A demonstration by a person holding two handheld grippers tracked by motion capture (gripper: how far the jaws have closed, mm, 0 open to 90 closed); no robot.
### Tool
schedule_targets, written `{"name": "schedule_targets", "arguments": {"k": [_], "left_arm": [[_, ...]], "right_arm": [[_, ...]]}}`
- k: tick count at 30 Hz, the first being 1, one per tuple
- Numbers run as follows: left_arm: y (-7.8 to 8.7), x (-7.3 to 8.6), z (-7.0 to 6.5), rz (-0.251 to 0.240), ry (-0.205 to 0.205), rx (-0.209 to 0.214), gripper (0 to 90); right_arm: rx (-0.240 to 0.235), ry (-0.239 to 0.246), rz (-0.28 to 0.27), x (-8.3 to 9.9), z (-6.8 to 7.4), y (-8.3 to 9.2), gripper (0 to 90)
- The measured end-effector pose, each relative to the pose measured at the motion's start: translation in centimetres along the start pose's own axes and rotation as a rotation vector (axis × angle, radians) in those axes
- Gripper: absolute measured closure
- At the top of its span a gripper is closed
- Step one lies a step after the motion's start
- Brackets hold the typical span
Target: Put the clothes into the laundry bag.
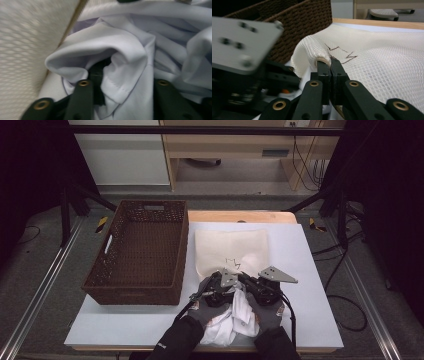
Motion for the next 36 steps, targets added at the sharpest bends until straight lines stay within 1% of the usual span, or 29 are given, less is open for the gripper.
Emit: {"name": "schedule_targets", "arguments": {"k": [1, 3, 4, 5, 6, 7, 8, 9, 11, 12, 13, 15, 17, 18, 20, 21, 22, 24, 26, 28, 29, 30, 31, 33, 34, 35, 36], "left_arm": [[0.5, 0.0, 0.0, -0.021, 0.008, 0.009, 52.7], [1.7, 0.0, 0.0, -0.05, 0.039, 0.03, 42.5], [2.3, 0.0, 0.1, -0.053, 0.041, 0.025, 37.5], [2.9, 0.1, 0.3, -0.055, 0.033, 0.013, 32.4], [3.4, 0.1, 0.5, -0.058, 0.031, 0.0, 29.4], [3.8, 0.0, 0.7, -0.065, 0.035, -0.008, 28.8], [4.1, -0.1, 0.9, -0.075, 0.038, -0.017, 29.0], [4.3, -0.1, 1.1, -0.08, 0.042, -0.018, 31.8], [4.3, -0.3, 1.3, -0.084, 0.06, -0.009, 44.2], [4.1, -0.4, 1.3, -0.08, 0.062, -0.002, 50.9], [3.8, -0.4, 1.3, -0.073, 0.056, -0.007, 57.3], [3.1, -0.5, 1.0, -0.067, 0.052, 0.004, 68.3], [2.4, -0.7, 0.7, -0.06, 0.047, 0.01, 76.6], [2.1, -0.7, 0.5, -0.055, 0.039, 0.014, 78.3], [1.7, -1.0, 0.2, -0.054, 0.029, 0.019, 80.0], [1.6, -1.2, 0.0, -0.056, 0.03, 0.033, 80.4], [1.4, -1.3, -0.1, -0.051, 0.02, 0.035, 80.5], [0.9, -1.5, -0.4, -0.042, 0.005, 0.052, 80.6], [0.2, -1.4, -0.2, -0.02, 0.007, 0.048, 80.7], [-0.5, -0.9, 0.6, 0.007, 0.006, 0.011, 80.4], [-0.8, -0.6, 1.0, 0.012, 0.021, 0.004, 79.5], [-1.0, -0.5, 1.3, 0.002, 0.047, 0.007, 78.3], [-1.1, -0.4, 1.5, -0.003, 0.057, 0.005, 76.5], [-1.0, -0.4, 1.6, -0.002, 0.048, -0.009, 73.2], [-0.7, -0.5, 1.5, -0.001, 0.034, -0.021, 70.7], [-0.4, -0.6, 1.4, -0.015, 0.034, -0.025, 67.4], [0.0, -0.7, 1.2, -0.031, 0.04, -0.014, 62.2]], "right_arm": [[0.008, 0.004, 0.002, 0.1, -0.1, -0.1, 88.3], [0.009, 0.012, 0.005, 0.1, -0.2, -0.1, 88.4], [0.01, 0.011, 0.006, 0.1, -0.2, -0.1, 88.3], [0.013, 0.012, 0.007, 0.1, -0.2, -0.1, 88.3], [0.014, 0.012, 0.008, 0.2, -0.2, -0.1, 88.3], [0.014, 0.013, 0.008, 0.2, -0.1, -0.2, 88.3], [0.015, 0.013, 0.008, 0.1, -0.1, -0.2, 88.3], [0.016, 0.012, 0.007, 0.1, -0.1, -0.2, 88.3], [0.014, 0.012, 0.008, 0.1, 0.0, -0.2, 88.3], [0.013, 0.01, 0.006, 0.1, 0.0, -0.2, 88.3], [0.012, 0.011, 0.008, 0.1, 0.0, -0.2, 88.3], [0.01, 0.012, 0.009, 0.1, 0.0, -0.2, 88.4], [0.008, 0.012, 0.01, 0.1, 0.0, -0.2, 88.4], [0.007, 0.012, 0.009, 0.1, 0.0, -0.1, 88.4], [0.002, 0.003, 0.004, 0.0, 0.0, -0.1, 88.4], [0.001, 0.007, 0.002, -0.1, 0.0, -0.1, 88.4], [-0.001, 0.002, 0.001, -0.1, 0.0, 0.0, 88.4], [-0.006, 0.007, -0.007, -0.3, 0.1, 0.1, 88.5], [-0.01, 0.01, -0.014, -0.4, 0.1, 0.2, 88.4], [-0.017, 0.012, -0.02, -0.5, 0.2, 0.3, 88.4], [-0.017, 0.015, -0.022, -0.5, 0.3, 0.3, 88.4], [-0.015, 0.017, -0.019, -0.4, 0.3, 0.3, 88.4], [-0.014, 0.016, -0.013, -0.4, 0.3, 0.3, 88.4], [-0.011, 0.012, -0.008, -0.3, 0.2, 0.2, 88.4], [-0.012, 0.006, -0.004, -0.2, 0.2, 0.2, 88.4], [-0.009, 0.007, -0.001, -0.2, 0.1, 0.2, 88.4], [-0.006, 0.003, 0.005, -0.1, 0.1, 0.2, 88.4]]}}
Point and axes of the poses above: each handheld gripper's, and its own axes: y roughly backward along the jaws, x roughly out of its underside, z roughly to its left, the point moved 8 cm from there along -y, roughly forward along the jaws, and after that the axes turned 14 degrees about -y, right-handed, at the moved point
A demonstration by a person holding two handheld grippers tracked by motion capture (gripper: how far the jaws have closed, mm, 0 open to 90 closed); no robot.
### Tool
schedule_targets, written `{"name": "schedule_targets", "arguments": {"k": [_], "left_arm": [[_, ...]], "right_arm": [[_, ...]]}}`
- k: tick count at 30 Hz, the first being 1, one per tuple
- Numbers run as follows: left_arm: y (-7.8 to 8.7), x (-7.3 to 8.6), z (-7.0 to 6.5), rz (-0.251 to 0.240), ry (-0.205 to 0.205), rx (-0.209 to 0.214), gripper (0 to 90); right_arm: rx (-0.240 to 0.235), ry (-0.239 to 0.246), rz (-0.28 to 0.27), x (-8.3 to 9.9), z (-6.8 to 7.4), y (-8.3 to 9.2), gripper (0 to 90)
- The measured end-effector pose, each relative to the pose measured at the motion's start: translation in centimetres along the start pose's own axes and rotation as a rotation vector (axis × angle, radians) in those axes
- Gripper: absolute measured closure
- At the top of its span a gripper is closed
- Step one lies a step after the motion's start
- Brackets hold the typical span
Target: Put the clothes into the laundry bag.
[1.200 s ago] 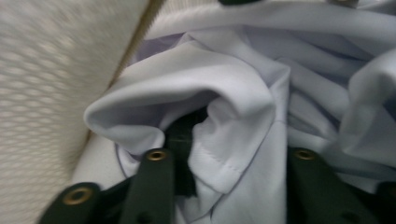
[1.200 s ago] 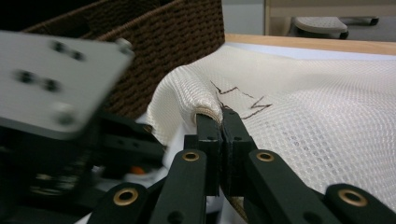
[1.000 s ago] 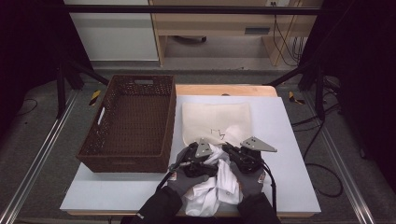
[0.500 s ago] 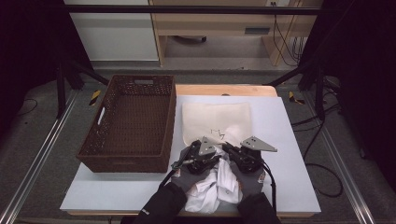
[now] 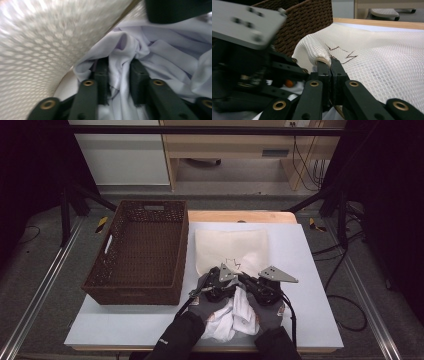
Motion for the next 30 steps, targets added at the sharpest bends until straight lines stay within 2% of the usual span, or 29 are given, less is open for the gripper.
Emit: {"name": "schedule_targets", "arguments": {"k": [1, 3, 6, 9, 11, 13, 16, 18, 19, 21, 23, 26, 30], "left_arm": [[0.6, 0.0, -0.1, -0.008, 0.005, 0.02, 54.3], [1.8, 0.2, -0.2, -0.017, -0.004, 0.024, 41.9], [3.9, 1.0, 0.2, -0.022, 0.01, 0.021, 32.4], [5.7, 2.1, 0.6, -0.032, 0.041, 0.022, 29.9], [6.1, 3.0, 0.5, -0.025, 0.047, 0.013, 30.3], [5.8, 3.9, 0.4, -0.009, 0.063, 0.003, 32.3], [4.6, 5.0, 0.1, 0.019, 0.103, 0.023, 39.6], [4.0, 5.4, -0.4, 0.022, 0.136, 0.061, 51.0], [3.8, 5.5, -0.6, 0.03, 0.139, 0.063, 59.8], [3.8, 5.3, -0.9, 0.043, 0.13, 0.06, 72.6], [4.0, 5.0, -1.0, 0.047, 0.111, 0.047, 80.3], [4.7, 3.8, -1.3, -0.003, 0.086, 0.043, 82.7], [5.0, 1.4, -2.0, -0.076, 0.048, 0.061, 83.4]], "right_arm": [[0.002, -0.001, 0.005, 0.1, -0.1, 0.0, 88.4], [0.003, 0.002, 0.01, 0.2, -0.1, -0.1, 88.4], [0.009, 0.009, 0.012, 0.3, -0.1, -0.2, 88.3], [0.011, 0.012, 0.013, 0.3, -0.1, -0.2, 88.3], [0.013, 0.012, 0.014, 0.3, -0.1, -0.3, 88.3], [0.015, 0.015, 0.015, 0.4, -0.1, -0.4, 88.3], [0.018, 0.018, 0.021, 0.5, 0.0, -0.5, 88.4], [0.02, 0.021, 0.023, 0.6, 0.0, -0.5, 88.3], [0.019, 0.021, 0.022, 0.6, 0.0, -0.5, 88.4], [0.019, 0.02, 0.023, 0.6, -0.1, -0.5, 88.4], [0.017, 0.016, 0.023, 0.6, -0.1, -0.5, 88.4], [0.018, 0.014, 0.023, 0.6, -0.1, -0.5, 88.4], [0.008, 0.009, 0.022, 0.5, 0.0, -0.5, 88.5]]}}
Point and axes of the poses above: each handheld gripper's, and its own axes: y roughly backward along the jaws, x roughly out of its underside, z roughly to its left, the point moved 8 cm from there along -y, roughly forward along the jaws, and after that the axes turned 14 degrees about -y, right-handed, at the moved point
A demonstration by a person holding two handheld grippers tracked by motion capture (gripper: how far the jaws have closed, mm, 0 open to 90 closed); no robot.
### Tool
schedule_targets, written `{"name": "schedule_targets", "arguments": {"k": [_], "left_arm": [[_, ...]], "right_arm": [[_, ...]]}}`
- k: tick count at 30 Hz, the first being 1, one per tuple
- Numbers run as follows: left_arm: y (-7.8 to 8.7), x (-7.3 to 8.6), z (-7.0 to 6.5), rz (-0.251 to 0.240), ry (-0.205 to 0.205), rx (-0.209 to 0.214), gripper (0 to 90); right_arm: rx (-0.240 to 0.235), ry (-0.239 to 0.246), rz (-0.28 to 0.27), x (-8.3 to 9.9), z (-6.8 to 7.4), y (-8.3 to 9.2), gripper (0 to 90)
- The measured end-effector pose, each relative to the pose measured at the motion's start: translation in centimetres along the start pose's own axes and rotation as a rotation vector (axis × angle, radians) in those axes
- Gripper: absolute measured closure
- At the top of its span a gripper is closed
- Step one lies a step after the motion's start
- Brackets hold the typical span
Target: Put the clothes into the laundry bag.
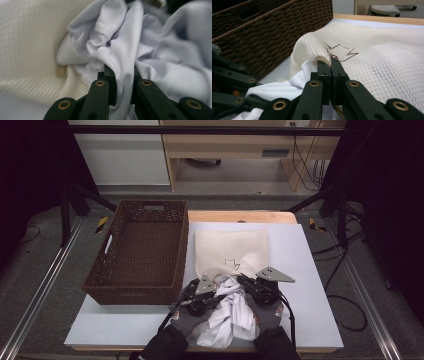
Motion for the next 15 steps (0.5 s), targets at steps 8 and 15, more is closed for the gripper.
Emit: {"name": "schedule_targets", "arguments": {"k": [8, 15], "left_arm": [[-4.2, -0.7, 0.2, 0.107, -0.053, -0.049, 83.1], [-3.5, 0.2, 1.0, 0.078, -0.001, -0.047, 66.8]], "right_arm": [[-0.025, -0.024, -0.026, -0.5, 0.0, 0.5, 88.5], [0.0, -0.016, -0.013, -0.2, -0.3, 0.3, 88.4]]}}
Point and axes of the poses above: each handheld gripper's, and its own axes: y roughly backward along the jaws, x roughly out of its underside, z roughly to its left, the point moved 8 cm from there along -y, roughly forward along the jaws, and after that the axes turned 14 degrees about -y, right-handed, at the moved point
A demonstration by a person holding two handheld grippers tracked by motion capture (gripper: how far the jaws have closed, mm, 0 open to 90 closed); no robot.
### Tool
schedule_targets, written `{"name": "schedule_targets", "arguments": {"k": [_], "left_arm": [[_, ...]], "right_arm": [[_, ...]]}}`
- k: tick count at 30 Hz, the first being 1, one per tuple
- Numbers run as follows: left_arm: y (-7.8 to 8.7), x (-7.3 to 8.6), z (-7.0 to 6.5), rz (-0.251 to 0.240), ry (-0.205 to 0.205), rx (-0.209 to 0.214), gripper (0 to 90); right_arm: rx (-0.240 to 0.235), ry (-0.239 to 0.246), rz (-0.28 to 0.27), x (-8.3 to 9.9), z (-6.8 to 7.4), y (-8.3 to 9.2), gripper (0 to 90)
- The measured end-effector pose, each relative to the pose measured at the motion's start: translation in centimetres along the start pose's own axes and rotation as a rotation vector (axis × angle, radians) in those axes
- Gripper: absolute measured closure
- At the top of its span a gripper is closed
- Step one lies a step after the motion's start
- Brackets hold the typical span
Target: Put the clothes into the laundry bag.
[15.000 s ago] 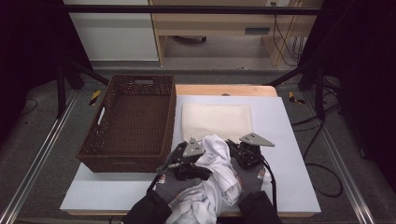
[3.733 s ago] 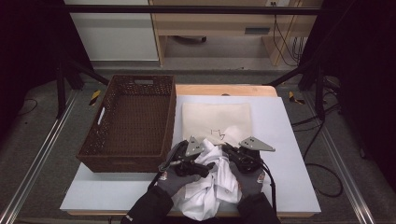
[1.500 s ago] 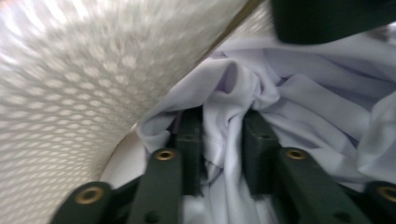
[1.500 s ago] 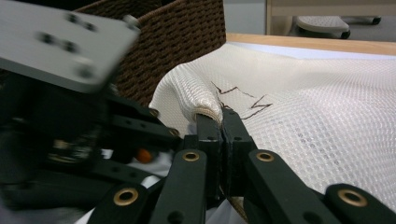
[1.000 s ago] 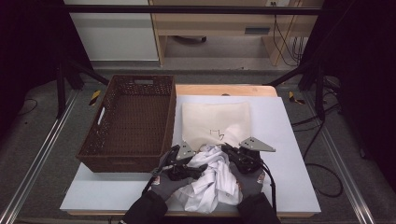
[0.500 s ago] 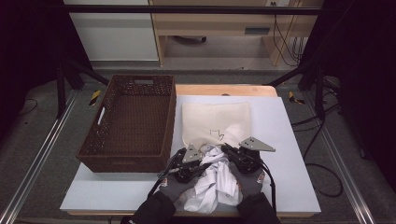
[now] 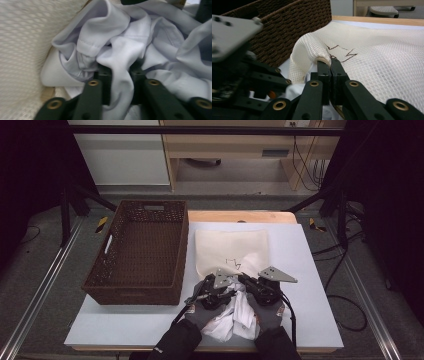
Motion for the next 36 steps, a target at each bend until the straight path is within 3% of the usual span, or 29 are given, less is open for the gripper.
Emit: {"name": "schedule_targets", "arguments": {"k": [5, 9, 15, 17, 22, 25, 28, 31, 36], "left_arm": [[2.0, 0.2, 1.9, -0.004, 0.023, -0.041, 35.5], [1.3, 0.7, 2.7, 0.02, 0.037, -0.026, 28.2], [-0.7, 0.9, 2.9, 0.044, -0.01, -0.052, 30.2], [-0.8, 1.0, 3.0, 0.052, -0.013, -0.057, 36.6], [-1.0, 0.9, 2.6, 0.069, -0.02, -0.027, 65.1], [-1.1, 0.7, 2.3, 0.081, -0.046, -0.028, 73.5], [-1.6, 0.5, 2.4, 0.081, -0.05, -0.043, 74.4], [-2.5, 0.6, 2.8, 0.09, -0.006, -0.045, 72.2], [-1.6, 0.8, 3.4, 0.084, 0.045, -0.051, 49.3]], "right_arm": [[0.003, 0.005, -0.002, 0.0, 0.1, 0.0, 88.4], [0.006, 0.013, 0.003, 0.1, 0.2, -0.2, 88.4], [0.005, 0.013, 0.008, 0.1, 0.1, -0.1, 88.5], [0.001, 0.012, 0.009, 0.1, 0.1, -0.2, 88.5], [0.0, 0.011, 0.014, 0.2, 0.2, -0.3, 88.5], [-0.005, 0.004, 0.01, 0.2, 0.2, -0.3, 88.6], [-0.01, 0.005, 0.007, 0.1, 0.1, -0.2, 88.6], [-0.011, 0.002, 0.006, 0.1, 0.1, -0.3, 88.6], [0.003, 0.0, -0.004, -0.1, -0.2, 0.0, 88.4]]}}
Point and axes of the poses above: each handheld gripper's, and its own axes: y roughly backward along the jaws, x roughly out of its underside, z roughly to its left, the point moved 8 cm from there along -y, roughly forward along the jaws, and after that the axes turned 14 degrees about -y, right-handed, at the moved point
